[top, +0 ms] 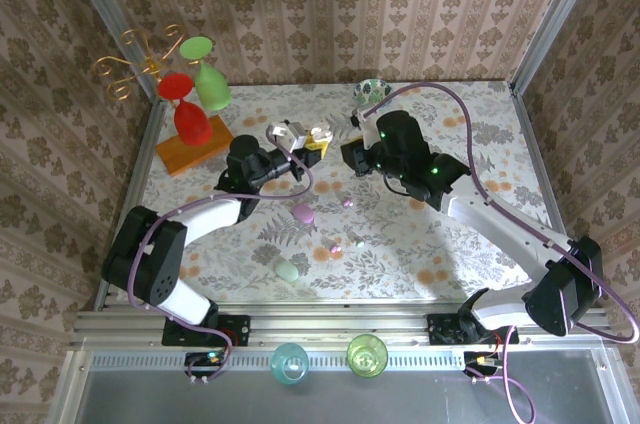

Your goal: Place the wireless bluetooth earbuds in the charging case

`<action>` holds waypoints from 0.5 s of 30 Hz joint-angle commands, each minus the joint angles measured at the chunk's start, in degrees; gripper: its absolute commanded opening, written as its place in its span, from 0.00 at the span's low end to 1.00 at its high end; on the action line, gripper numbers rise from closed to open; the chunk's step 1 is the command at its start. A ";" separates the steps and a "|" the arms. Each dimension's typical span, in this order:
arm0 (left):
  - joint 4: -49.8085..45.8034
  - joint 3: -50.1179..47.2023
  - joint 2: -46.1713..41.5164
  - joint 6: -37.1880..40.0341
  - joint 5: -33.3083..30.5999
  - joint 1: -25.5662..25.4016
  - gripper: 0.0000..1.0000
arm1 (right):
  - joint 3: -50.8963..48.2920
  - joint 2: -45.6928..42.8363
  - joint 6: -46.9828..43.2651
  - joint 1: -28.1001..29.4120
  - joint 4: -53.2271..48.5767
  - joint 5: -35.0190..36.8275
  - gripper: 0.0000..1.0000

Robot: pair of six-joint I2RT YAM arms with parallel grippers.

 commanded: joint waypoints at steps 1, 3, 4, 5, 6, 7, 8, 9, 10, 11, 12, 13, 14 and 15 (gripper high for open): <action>2.89 -0.38 0.27 -1.31 1.46 -0.78 0.00 | 3.99 1.46 -0.51 -0.20 3.91 -2.47 0.21; 2.95 -0.43 0.31 -1.33 1.49 -1.08 0.00 | 5.05 2.62 -0.35 -0.19 4.67 -3.60 0.21; 3.06 -0.57 0.41 -1.47 1.47 -1.22 0.00 | 5.61 3.60 -0.28 -0.20 5.05 -4.13 0.21; 3.29 -0.66 0.42 -1.64 1.53 -1.34 0.00 | 6.15 4.15 -0.18 -0.20 5.14 -4.50 0.21; 3.56 -0.67 0.57 -1.88 1.56 -1.44 0.00 | 6.84 4.73 -0.18 -0.20 5.22 -4.92 0.21; 3.86 -0.69 0.67 -2.11 1.56 -1.59 0.00 | 7.42 5.31 -0.08 -0.20 5.32 -5.24 0.21; 4.09 -0.72 0.76 -2.34 1.72 -1.69 0.00 | 7.85 5.84 -0.07 -0.20 5.32 -5.45 0.21; 4.37 -0.79 0.81 -2.46 1.81 -1.77 0.00 | 8.41 6.32 -0.16 -0.19 5.33 -5.67 0.21; 4.57 -0.85 0.79 -2.69 1.82 -1.87 0.00 | 8.90 6.80 -0.25 -0.20 5.32 -5.94 0.21; 4.67 -0.78 0.78 -2.76 1.82 -1.95 0.00 | 9.24 7.19 -0.31 -0.20 5.32 -6.10 0.21; 4.82 -0.68 0.83 -2.95 1.82 -2.04 0.00 | 9.51 7.61 -0.40 -0.19 5.41 -6.37 0.21; 4.93 -0.69 0.81 -3.09 1.82 -2.06 0.00 | 9.67 8.08 -0.42 -0.20 5.35 -6.39 0.21; 5.09 -0.61 0.80 -3.37 1.74 -2.06 0.00 | 9.82 8.38 -0.51 -0.19 5.32 -6.33 0.21; 5.10 -0.66 0.80 -3.55 1.65 -2.06 0.00 | 9.89 8.68 -0.59 -0.18 5.32 -6.39 0.20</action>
